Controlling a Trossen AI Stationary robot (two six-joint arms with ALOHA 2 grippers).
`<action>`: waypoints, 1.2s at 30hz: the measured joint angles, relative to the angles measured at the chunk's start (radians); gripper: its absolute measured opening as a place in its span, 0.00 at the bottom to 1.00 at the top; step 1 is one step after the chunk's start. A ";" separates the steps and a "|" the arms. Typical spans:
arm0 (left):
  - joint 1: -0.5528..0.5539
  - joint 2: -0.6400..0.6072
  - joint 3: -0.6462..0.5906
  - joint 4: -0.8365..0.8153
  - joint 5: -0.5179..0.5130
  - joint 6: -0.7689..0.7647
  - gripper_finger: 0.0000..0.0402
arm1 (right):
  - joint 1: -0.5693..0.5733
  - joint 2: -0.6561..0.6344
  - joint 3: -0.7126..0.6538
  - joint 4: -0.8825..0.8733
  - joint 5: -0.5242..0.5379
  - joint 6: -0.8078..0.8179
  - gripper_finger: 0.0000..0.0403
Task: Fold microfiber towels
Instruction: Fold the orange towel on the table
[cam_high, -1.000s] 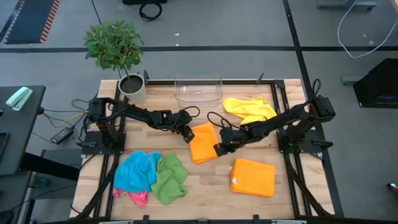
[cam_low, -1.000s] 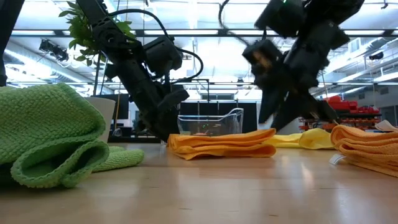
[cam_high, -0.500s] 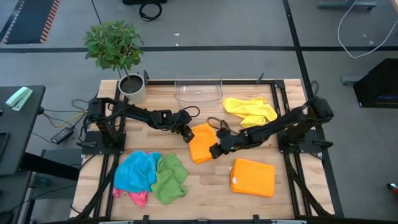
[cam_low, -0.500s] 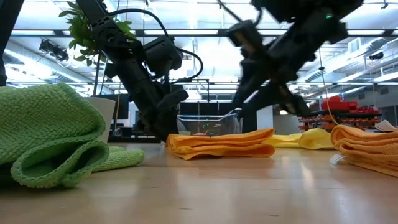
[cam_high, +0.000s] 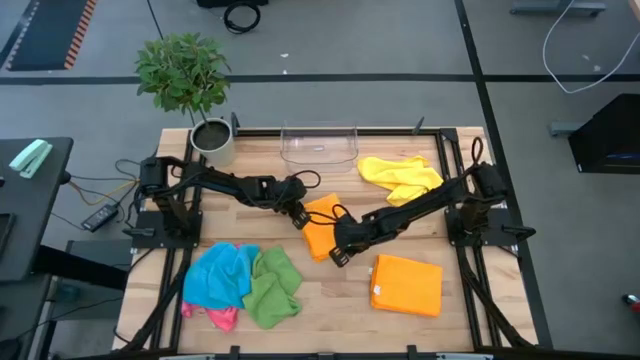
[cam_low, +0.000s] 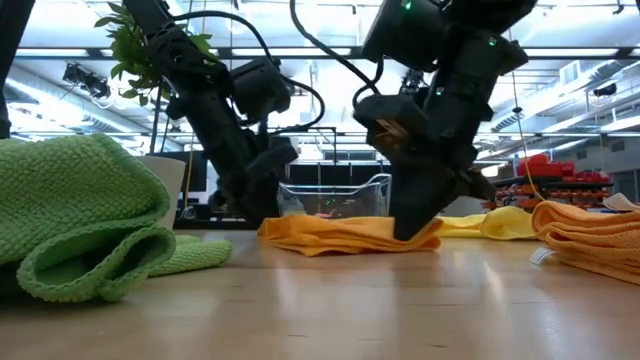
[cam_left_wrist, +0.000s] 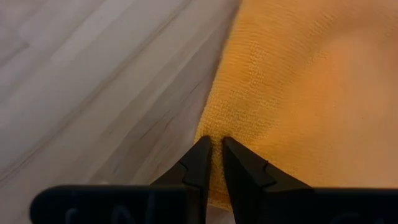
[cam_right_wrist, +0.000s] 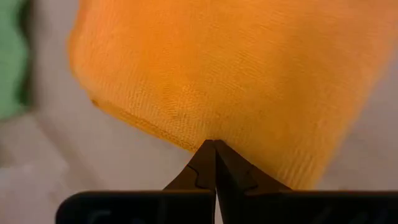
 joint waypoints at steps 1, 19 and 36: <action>-0.008 -0.002 -0.001 -0.009 -0.002 -0.001 0.13 | -0.010 -0.012 0.000 -0.029 0.000 -0.024 0.01; -0.203 -0.187 -0.008 -0.234 0.062 -0.136 0.13 | -0.047 -0.285 -0.001 -0.138 -0.016 -0.150 0.01; 0.001 -0.302 0.031 -0.222 0.128 -0.175 0.36 | 0.062 -0.279 -0.188 -0.036 0.061 0.187 0.04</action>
